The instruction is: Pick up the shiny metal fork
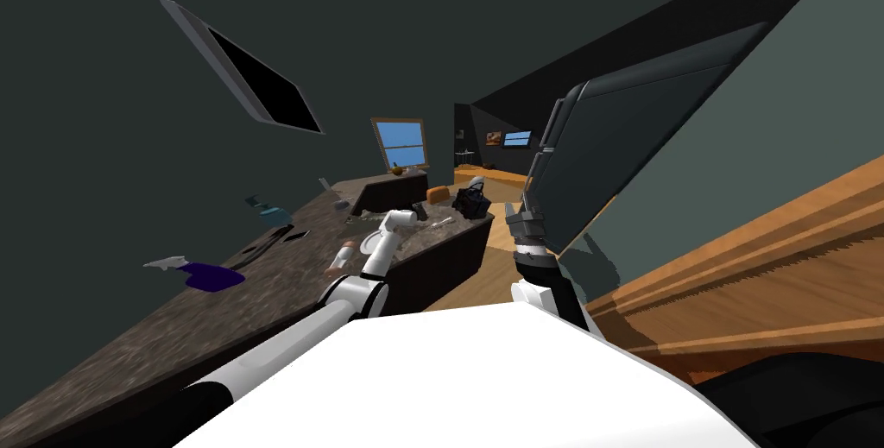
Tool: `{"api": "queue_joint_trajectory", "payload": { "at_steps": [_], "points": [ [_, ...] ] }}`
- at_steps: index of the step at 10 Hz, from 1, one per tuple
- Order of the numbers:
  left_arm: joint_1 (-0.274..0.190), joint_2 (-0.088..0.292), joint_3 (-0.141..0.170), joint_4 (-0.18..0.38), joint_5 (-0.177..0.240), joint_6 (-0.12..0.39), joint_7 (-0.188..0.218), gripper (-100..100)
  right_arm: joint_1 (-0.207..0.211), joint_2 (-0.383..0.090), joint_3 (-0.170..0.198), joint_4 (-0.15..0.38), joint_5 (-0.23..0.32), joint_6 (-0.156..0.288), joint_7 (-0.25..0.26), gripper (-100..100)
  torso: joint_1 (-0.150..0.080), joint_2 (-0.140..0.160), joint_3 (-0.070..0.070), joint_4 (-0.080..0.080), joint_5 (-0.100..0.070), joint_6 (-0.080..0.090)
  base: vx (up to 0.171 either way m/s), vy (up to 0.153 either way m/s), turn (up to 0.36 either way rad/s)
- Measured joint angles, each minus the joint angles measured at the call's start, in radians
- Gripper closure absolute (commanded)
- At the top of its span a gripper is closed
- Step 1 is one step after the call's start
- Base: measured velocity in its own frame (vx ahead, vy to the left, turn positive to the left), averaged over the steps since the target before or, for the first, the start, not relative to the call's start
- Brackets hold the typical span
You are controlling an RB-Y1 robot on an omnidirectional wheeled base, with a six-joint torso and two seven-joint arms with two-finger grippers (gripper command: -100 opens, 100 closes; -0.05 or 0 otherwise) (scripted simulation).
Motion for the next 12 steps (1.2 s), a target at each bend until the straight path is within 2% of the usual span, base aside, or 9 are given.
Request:
{"api": "queue_joint_trajectory", "payload": {
  "at_steps": [2, 7, 8, 9, 12],
  "points": [
    [-0.017, -0.002, 0.003, 0.046, 0.004, 0.026, 0.003, -100, 0.0, 0.0, 0.0, 0.0, 0.0, 0.0, 0.0, 0, 0.001, 0.001, 0.0, 0.0, 0.0, 0.0, 0.018, -0.015, 0.025],
    [-0.112, -0.002, 0.025, 0.187, 0.034, 0.146, 0.017, -100, 0.0, 0.0, 0.0, 0.0, 0.0, 0.0, 0.0, 0, -0.001, -0.001, 0.0, 0.0, 0.0, 0.0, 0.032, -0.036, 0.039],
    [-0.119, -0.001, 0.028, 0.203, 0.037, 0.176, 0.02, -100, 0.0, 0.0, 0.0, 0.0, 0.0, 0.0, 0.0, 0, -0.001, -0.001, -0.001, 0.0, 0.0, 0.0, 0.027, -0.013, 0.0],
    [-0.12, -0.002, 0.029, 0.222, 0.038, 0.184, 0.021, -100, 0.0, 0.0, 0.0, 0.0, 0.0, 0.0, 0.0, 0, 0.001, 0.0, 0.0, 0.0, 0.0, 0.0, 0.038, -0.027, 0.04],
    [-0.171, -0.004, 0.042, 0.306, 0.053, 0.245, 0.025, -100, 0.0, 0.0, 0.0, 0.0, 0.0, 0.0, 0.0, 0, -0.001, -0.001, -0.001, 0.0, 0.0, 0.0, 0.041, -0.038, 0.034]
  ]
}}
